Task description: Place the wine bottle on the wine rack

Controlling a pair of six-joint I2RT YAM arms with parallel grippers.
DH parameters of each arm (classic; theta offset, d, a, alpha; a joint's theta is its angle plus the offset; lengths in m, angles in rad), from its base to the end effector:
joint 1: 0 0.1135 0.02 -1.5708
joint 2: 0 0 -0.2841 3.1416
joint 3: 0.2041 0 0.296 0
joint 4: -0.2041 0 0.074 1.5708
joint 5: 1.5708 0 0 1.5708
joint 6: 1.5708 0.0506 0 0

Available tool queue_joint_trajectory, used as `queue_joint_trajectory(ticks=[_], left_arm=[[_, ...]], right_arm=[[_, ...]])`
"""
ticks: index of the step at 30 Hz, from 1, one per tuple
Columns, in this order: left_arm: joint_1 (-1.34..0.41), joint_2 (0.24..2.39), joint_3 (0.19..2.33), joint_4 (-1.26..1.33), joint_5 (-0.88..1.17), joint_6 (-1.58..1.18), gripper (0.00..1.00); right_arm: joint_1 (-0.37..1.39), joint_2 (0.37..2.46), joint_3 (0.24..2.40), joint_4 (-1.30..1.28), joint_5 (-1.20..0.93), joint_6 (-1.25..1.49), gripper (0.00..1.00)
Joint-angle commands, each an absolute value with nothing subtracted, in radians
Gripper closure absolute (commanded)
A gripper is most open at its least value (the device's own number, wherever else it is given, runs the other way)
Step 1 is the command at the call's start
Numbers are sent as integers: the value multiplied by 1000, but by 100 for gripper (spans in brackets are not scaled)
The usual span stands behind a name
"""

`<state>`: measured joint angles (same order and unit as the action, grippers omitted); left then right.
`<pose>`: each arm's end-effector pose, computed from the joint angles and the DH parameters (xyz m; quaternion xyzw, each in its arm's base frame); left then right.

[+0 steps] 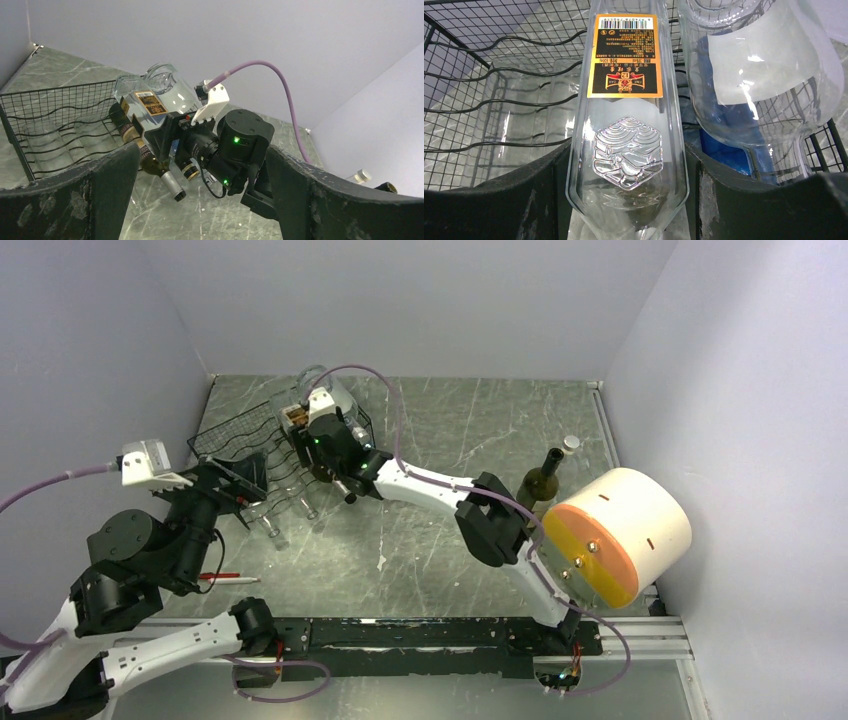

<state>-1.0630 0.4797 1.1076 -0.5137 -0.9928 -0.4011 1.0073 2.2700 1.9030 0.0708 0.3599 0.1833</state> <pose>0.0702 -0.0391 0.4750 -0.1460 0.6690 -0.2028 0.7000 0.3414 0.5070 0.2475 -0.2191 0.7672 0.2092 0.5654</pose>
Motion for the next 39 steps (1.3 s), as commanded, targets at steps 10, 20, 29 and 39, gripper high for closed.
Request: queue_joint_trajectory(ticks=[10,20,29,39], left_arm=[[-1063,537,1130,-511,-1005,-378,0],[-1063,519,1132,-440,-971,-283,0],[-1063,495,1125,-407,-878,-247,0],[-1063,511,1033,-348,-838,-286,2]], right_arm=[[1007,2254,2011,128,360,180,32],[1006,2152,1951,99,350,160,15],[1007,1881,1675,122,352,208,14],[1006,1414,1239,-27,663,234,15]])
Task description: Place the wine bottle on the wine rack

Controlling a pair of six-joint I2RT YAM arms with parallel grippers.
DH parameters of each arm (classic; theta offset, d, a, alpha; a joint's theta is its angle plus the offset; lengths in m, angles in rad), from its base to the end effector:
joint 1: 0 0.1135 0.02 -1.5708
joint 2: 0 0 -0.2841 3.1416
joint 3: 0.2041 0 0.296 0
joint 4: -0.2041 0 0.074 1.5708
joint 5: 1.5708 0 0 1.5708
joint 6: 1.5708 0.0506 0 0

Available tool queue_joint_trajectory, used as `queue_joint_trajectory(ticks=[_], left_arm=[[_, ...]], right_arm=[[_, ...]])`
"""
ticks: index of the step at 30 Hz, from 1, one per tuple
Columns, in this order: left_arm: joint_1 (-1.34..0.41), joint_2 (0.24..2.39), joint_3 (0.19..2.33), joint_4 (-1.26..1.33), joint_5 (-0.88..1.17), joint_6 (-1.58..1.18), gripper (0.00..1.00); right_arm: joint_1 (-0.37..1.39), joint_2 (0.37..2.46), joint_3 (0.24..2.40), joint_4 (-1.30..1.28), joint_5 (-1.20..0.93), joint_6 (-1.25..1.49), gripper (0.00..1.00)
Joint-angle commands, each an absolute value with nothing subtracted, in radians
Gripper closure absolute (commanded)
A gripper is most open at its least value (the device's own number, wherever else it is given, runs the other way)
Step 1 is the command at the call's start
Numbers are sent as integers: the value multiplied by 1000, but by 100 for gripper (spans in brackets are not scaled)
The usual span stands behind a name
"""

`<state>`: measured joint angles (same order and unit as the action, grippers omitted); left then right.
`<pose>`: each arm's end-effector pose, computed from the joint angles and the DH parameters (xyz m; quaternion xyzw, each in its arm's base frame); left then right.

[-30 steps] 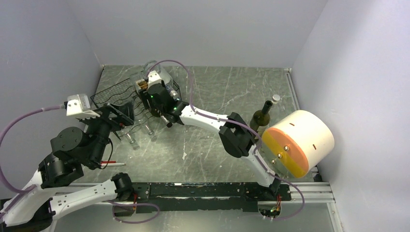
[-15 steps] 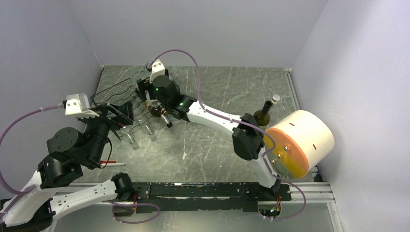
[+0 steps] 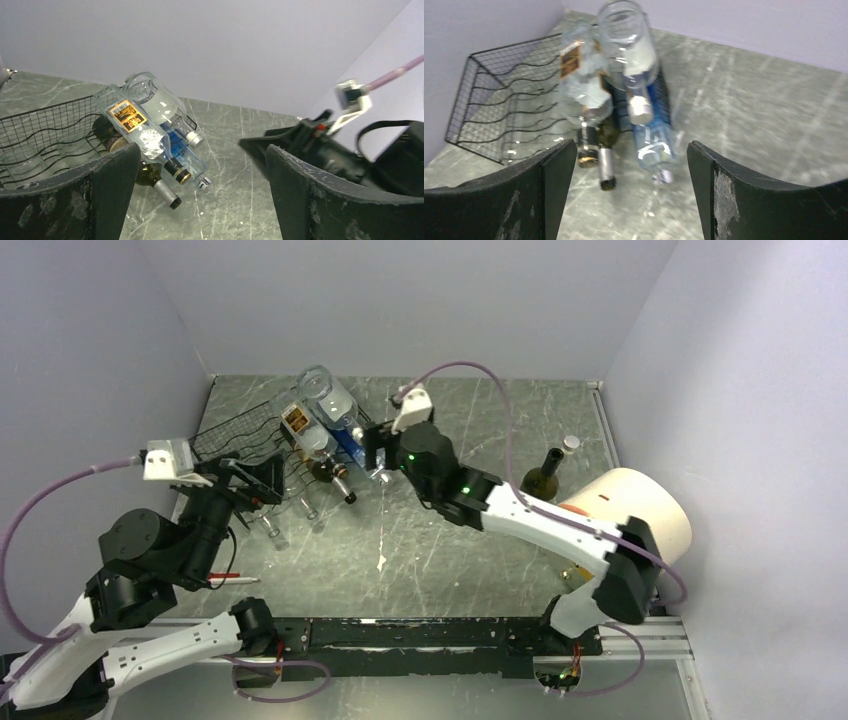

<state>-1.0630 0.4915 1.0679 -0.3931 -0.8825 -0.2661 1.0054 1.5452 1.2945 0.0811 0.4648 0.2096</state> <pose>0.0751 -0.0546 0.4752 -0.0783 0.6603 -0.2138 0.7157 0.2473 0.3475 0.3636 -0.1514 0.7433 0.2135 0.6156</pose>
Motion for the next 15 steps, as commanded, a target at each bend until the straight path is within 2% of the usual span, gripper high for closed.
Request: queue_joint_trajectory(ticks=[1,6,11,15], left_arm=[[-1063,514,1018,-331,-829,-303,2],[-1063,525,927,-178,-757,-262,2],[-1063,578,916,-159,-752,-280,2],[-1064,622,929,-176,-751,-293,2]], right_arm=[[1005,1378,1229,-72,701,243,15],[991,1221,1210,-232,886,244,15],[910,1135,1241,-390,1051,245,15],[789,1078,1219,-426,1066,250,15]])
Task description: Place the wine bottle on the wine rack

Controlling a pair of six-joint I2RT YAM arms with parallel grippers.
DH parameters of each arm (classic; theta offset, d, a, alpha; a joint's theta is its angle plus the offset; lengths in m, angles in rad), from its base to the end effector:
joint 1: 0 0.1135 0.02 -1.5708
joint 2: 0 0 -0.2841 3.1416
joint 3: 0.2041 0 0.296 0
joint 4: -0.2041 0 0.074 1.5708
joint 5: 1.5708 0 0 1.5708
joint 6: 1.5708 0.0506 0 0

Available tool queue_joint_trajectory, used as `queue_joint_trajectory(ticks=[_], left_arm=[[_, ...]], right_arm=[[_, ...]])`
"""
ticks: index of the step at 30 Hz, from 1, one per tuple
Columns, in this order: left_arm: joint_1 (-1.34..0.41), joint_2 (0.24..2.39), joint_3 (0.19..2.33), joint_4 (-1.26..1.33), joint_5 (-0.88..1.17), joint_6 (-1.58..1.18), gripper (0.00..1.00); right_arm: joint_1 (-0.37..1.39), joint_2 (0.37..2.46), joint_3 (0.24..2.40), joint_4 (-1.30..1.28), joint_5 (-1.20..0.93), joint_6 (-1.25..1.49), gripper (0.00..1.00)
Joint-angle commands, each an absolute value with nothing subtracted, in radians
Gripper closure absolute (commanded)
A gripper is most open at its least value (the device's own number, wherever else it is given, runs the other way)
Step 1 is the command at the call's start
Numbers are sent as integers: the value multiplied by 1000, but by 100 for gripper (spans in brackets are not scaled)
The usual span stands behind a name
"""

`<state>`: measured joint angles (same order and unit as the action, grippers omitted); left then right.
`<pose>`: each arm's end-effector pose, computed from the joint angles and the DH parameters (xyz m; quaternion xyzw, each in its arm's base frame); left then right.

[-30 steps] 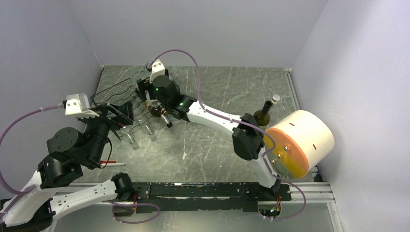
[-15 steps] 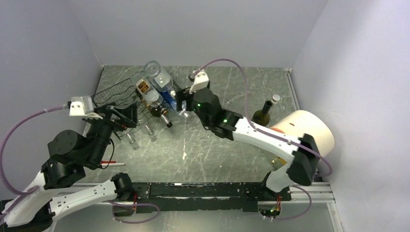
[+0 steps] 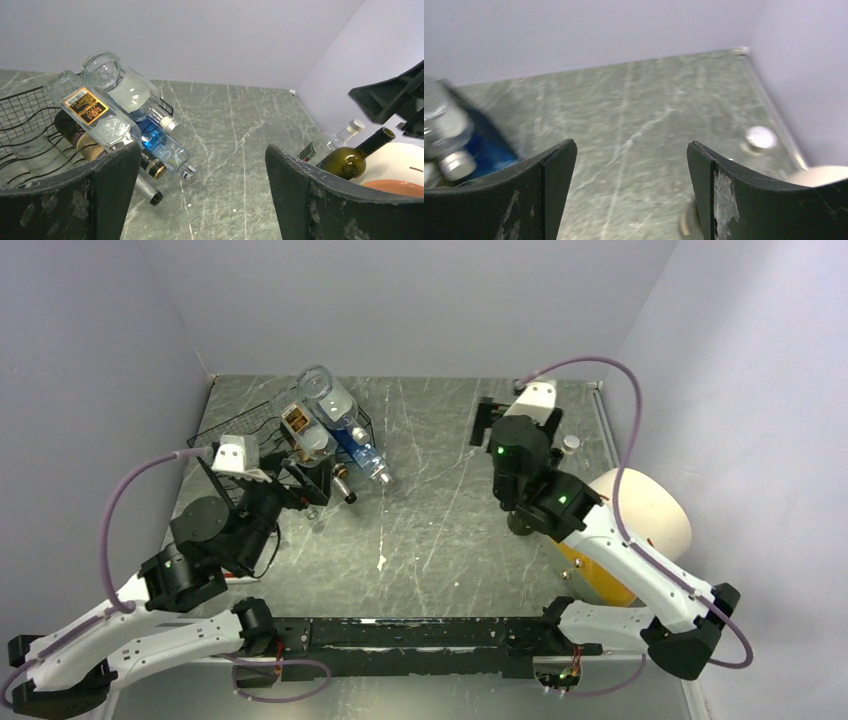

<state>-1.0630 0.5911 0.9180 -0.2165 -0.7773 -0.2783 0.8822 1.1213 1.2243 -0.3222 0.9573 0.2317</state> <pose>0.1033 -0.1127 0.4338 -0.0248 0.6783 -0.2305 0.6972 0.2095 0.1894 0.4364 0.0517 0.7483 -0.0116 0.6613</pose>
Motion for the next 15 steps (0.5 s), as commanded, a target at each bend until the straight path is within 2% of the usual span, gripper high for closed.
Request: queue_joint_trajectory(ticks=[1,7,15], left_arm=[[-1064,633,933,-180,-750,-295,2],[-1064,656,925,-160,-754,-293,2],[-1063,675,927,-163,-763,-285,1]], right_arm=[[768,1067,1211,-434,1069,254,15],[716,1030,1160,-473,1119,311,15],[690,1019,1090,-619,1193,517,23]])
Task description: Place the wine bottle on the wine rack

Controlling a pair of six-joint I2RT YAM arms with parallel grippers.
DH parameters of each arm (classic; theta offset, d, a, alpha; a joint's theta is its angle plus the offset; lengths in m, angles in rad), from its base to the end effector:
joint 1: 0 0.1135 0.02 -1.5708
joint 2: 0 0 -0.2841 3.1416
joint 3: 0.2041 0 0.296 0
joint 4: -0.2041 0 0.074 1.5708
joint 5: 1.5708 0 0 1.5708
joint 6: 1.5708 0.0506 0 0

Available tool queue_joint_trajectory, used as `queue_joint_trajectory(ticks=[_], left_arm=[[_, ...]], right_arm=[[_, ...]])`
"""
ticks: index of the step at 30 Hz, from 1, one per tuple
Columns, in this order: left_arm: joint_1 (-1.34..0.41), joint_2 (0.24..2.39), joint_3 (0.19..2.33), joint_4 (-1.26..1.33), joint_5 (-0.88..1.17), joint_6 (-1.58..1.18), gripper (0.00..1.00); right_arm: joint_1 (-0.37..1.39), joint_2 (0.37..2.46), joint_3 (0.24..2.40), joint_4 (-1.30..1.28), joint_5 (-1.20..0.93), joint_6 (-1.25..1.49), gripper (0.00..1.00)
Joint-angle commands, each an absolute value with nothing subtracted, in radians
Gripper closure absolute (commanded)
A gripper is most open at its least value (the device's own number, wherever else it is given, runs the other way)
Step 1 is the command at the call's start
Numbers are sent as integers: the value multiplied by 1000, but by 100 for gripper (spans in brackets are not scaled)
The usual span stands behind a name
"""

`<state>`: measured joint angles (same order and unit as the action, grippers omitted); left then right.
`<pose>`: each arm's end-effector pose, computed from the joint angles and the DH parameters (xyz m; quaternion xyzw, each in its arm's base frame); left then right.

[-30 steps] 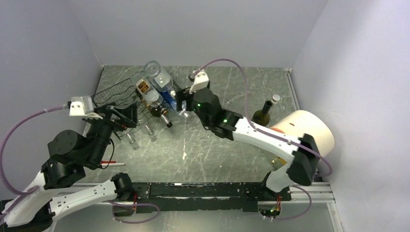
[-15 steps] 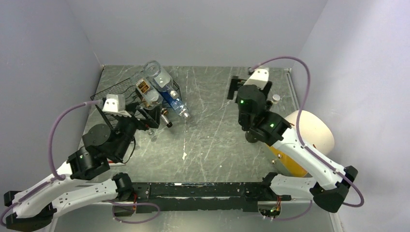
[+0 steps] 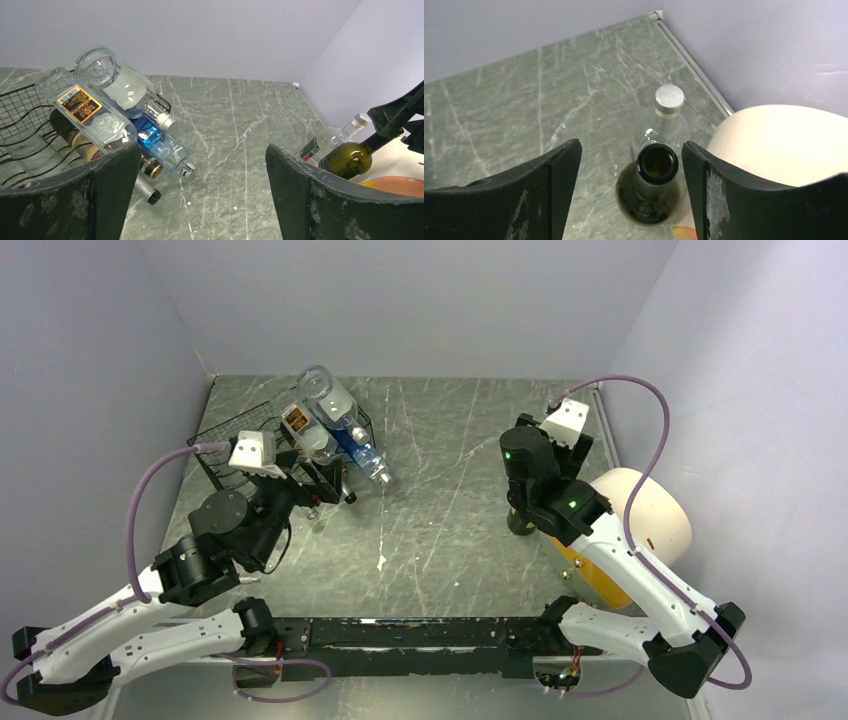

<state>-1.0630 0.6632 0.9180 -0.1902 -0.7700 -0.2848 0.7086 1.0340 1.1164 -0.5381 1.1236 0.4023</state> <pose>0.1142 -0.1328 0.4266 -0.0131 0.6904 -0.2213 0.6886 0.2155 0.1246 0.3991 0.1690 0.7527 -0.1480 0.6188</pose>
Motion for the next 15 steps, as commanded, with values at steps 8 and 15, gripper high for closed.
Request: queue_joint_trajectory(ticks=[8,15], left_arm=[[-1063,686,914,-145,-764,-279,1],[-1063,702,913,-143,-754,-279,1]], right_arm=[[667,975,1009,-588,1166,524,35],[656,967,955,-565,1147,525,48]])
